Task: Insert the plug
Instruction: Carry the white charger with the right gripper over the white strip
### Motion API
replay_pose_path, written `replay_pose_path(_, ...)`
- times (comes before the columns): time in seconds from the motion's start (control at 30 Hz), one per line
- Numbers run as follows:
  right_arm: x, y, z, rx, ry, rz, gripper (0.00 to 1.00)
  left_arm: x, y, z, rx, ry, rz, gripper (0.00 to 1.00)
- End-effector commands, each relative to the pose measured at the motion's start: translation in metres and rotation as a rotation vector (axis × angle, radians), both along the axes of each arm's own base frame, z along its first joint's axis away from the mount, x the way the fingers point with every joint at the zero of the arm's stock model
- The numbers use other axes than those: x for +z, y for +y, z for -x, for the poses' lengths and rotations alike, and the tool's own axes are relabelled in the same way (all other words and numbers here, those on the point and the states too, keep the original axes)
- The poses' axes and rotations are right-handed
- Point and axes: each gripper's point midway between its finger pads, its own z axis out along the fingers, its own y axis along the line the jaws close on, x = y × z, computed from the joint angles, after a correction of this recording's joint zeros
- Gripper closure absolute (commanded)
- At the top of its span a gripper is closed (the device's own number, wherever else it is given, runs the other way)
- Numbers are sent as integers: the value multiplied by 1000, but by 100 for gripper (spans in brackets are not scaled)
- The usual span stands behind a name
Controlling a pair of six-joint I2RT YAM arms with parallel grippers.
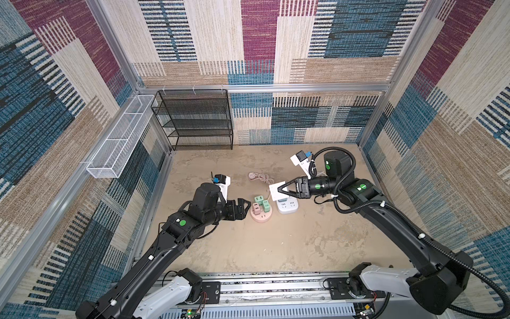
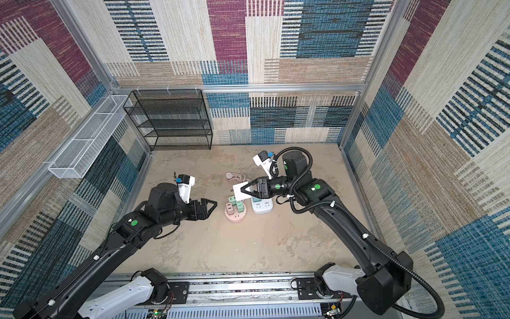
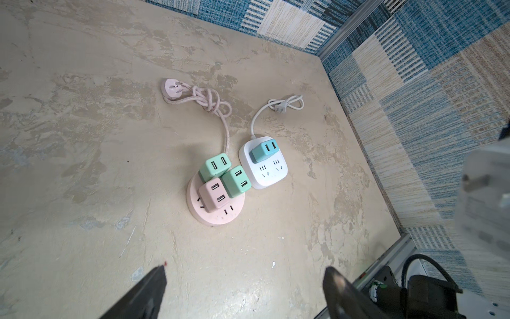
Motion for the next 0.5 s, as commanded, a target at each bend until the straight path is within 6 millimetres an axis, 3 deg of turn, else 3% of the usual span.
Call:
replay_pose_path(0.0, -17, -16, -27, -174, 13, 144, 100, 4, 1, -1, 0, -26, 10, 7)
replay_pose_path(0.1, -43, -36, -48, -305, 65, 323, 100, 3, 2, 0, -1, -25, 7, 7)
replay_pose_path(0.47, -131, -82, -74, -456, 185, 742, 100, -9, 5, 3, 15, -4, 21, 7)
